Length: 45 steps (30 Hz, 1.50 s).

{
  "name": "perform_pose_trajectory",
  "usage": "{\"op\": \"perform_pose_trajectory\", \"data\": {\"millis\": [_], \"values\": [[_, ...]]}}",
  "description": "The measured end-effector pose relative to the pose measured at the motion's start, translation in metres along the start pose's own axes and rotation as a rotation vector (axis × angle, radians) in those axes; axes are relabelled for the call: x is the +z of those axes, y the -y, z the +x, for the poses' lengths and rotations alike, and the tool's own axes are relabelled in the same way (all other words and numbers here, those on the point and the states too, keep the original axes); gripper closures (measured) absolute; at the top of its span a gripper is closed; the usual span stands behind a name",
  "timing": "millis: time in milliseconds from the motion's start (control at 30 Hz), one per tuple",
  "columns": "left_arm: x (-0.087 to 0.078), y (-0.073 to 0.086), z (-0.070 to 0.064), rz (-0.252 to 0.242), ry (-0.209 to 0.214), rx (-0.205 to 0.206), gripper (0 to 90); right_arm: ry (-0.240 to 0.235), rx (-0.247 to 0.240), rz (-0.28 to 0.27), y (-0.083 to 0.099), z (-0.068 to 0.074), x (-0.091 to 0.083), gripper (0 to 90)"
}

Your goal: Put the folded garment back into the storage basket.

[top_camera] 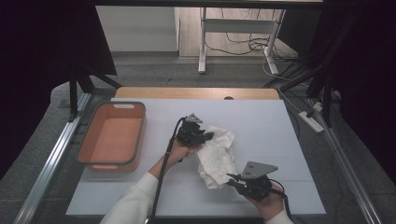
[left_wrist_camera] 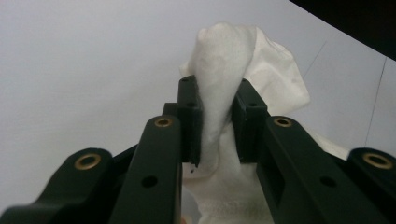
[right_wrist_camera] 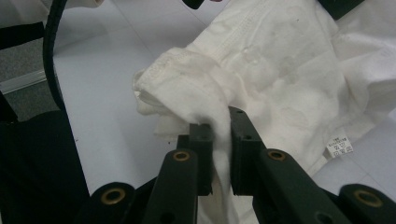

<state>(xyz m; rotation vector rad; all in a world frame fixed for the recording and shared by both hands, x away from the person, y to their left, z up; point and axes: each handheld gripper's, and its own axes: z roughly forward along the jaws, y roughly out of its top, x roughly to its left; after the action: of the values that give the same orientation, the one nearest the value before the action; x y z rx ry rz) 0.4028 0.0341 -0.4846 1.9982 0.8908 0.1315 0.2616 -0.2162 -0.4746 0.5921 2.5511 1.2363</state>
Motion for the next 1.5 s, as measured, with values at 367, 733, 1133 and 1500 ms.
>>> {"op": "perform_pose_trajectory", "data": {"millis": [367, 733, 1133, 1500], "values": [[-0.007, -0.003, -0.001, -0.022, -0.002, 0.001, 75.4, 0.005, 0.002, -0.016, -0.001, 0.000, -0.002, 81.6], [-0.015, -0.005, -0.003, -0.032, -0.004, 0.007, 75.3, 0.012, 0.007, -0.033, -0.003, 0.001, -0.004, 81.6], [-0.032, -0.009, -0.003, -0.064, -0.014, 0.007, 75.3, 0.016, 0.023, -0.083, -0.011, 0.002, -0.007, 81.6], [-0.045, -0.012, 0.001, -0.099, -0.016, -0.006, 75.4, 0.012, 0.018, -0.103, -0.019, 0.005, -0.005, 81.6]]}}
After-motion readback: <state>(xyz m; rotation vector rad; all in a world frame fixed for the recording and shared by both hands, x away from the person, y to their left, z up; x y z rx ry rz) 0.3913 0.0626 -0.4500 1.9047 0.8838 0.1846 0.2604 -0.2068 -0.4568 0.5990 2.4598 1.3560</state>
